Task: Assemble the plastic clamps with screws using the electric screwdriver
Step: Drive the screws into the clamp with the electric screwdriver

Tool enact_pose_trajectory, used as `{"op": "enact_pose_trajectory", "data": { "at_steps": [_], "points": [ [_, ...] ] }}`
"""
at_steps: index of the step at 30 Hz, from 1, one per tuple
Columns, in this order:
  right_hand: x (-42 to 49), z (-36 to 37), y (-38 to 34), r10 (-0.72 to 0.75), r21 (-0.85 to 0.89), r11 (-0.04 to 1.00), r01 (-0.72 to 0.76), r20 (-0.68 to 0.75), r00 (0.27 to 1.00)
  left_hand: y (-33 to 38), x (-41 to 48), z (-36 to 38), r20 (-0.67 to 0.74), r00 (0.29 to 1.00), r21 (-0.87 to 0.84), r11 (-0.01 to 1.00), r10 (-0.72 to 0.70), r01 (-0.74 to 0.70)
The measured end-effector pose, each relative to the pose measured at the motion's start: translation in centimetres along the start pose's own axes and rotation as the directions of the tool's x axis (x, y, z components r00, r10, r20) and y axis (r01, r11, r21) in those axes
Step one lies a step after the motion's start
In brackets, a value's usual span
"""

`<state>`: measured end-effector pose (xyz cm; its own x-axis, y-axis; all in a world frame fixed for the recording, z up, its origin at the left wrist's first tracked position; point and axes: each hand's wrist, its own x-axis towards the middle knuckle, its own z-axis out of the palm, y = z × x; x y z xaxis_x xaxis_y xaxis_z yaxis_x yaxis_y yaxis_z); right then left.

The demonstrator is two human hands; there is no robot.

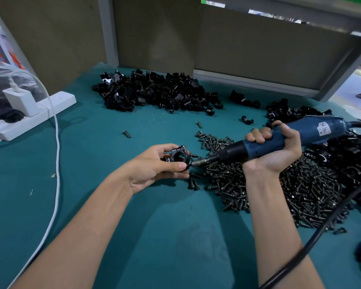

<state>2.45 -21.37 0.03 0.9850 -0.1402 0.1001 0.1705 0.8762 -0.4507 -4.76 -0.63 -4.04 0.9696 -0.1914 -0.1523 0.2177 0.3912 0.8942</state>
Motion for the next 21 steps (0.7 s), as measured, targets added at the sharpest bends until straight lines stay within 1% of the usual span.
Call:
{"op": "enact_pose_trajectory", "data": {
  "at_steps": [7,21],
  "points": [
    [-0.12,0.14,0.18,-0.004,0.010,1.000,0.004,-0.010,1.000,-0.15,0.15,-0.34,-0.002,1.000,-0.032,0.999,0.028,-0.028],
    [-0.14,-0.04,0.56,0.007,0.039,0.999,-0.005,-0.035,0.999,-0.02,0.07,0.14,-0.038,0.999,0.018,0.999,0.040,-0.039]
  ]
}}
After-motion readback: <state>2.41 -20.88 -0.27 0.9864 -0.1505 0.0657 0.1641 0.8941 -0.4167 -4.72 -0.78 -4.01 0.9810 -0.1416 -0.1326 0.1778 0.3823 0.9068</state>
